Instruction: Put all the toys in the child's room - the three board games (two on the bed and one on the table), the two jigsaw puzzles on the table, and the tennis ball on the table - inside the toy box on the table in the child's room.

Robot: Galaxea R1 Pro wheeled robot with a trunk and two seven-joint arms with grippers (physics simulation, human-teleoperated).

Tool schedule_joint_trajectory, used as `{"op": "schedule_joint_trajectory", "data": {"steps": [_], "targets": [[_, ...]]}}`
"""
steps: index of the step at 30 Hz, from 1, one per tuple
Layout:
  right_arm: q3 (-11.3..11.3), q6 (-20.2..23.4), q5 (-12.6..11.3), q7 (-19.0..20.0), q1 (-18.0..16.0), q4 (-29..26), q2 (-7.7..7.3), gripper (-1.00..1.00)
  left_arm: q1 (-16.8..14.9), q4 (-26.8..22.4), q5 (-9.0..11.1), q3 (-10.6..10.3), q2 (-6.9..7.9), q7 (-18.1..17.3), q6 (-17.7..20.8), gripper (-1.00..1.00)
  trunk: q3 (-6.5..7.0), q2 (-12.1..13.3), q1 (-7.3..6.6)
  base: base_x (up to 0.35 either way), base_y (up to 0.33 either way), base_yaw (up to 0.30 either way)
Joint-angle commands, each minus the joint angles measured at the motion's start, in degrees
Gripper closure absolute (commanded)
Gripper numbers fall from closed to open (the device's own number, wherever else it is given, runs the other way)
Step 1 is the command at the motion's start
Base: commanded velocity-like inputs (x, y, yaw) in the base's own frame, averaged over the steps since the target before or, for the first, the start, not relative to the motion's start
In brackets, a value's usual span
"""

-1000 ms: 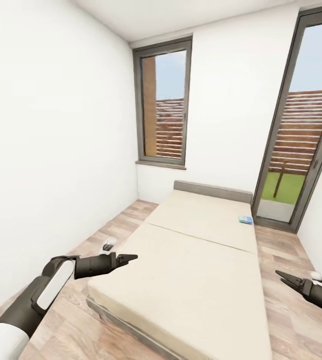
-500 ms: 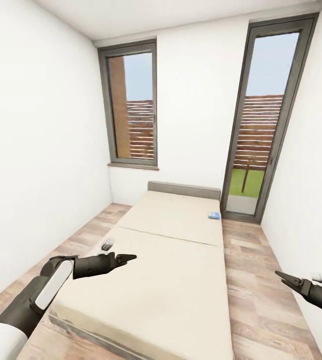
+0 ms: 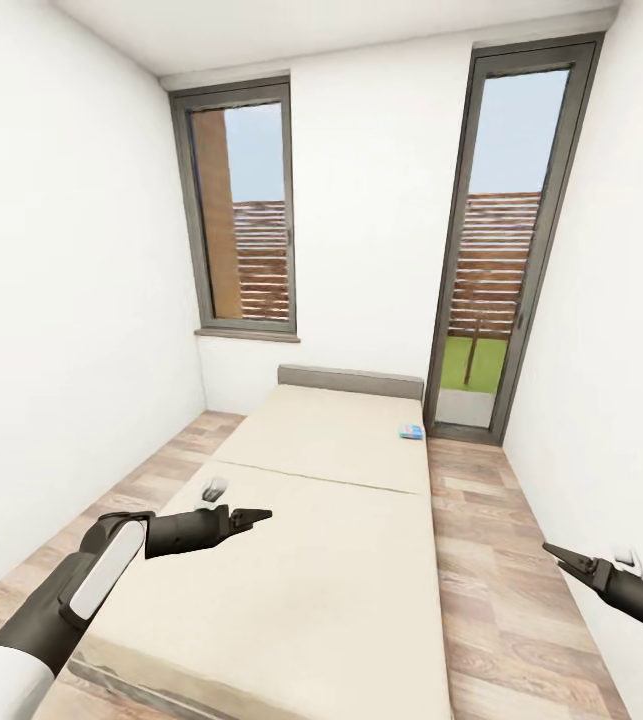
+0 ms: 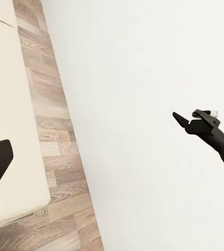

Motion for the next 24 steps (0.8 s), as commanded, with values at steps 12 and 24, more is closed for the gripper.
{"op": "schedule_joint_trajectory", "data": {"steps": [12,24], "targets": [[-0.4,0.5,0.2,-4.8,0.0,0.0,1.01,-1.00,0.0,0.0,0.1,0.0,0.06,-0.1,0.2,-1.00,-0.02,0.0,0.03,0.040,-0.063,-0.002],[-0.4,0.5,0.3,-5.0,0.0,-0.1,1.12,-1.00,0.0,0.0,0.1,0.2,0.12,-0.1,-0.2,-1.00,-0.02,0.0,0.03,0.105,-0.256,0.000]]}}
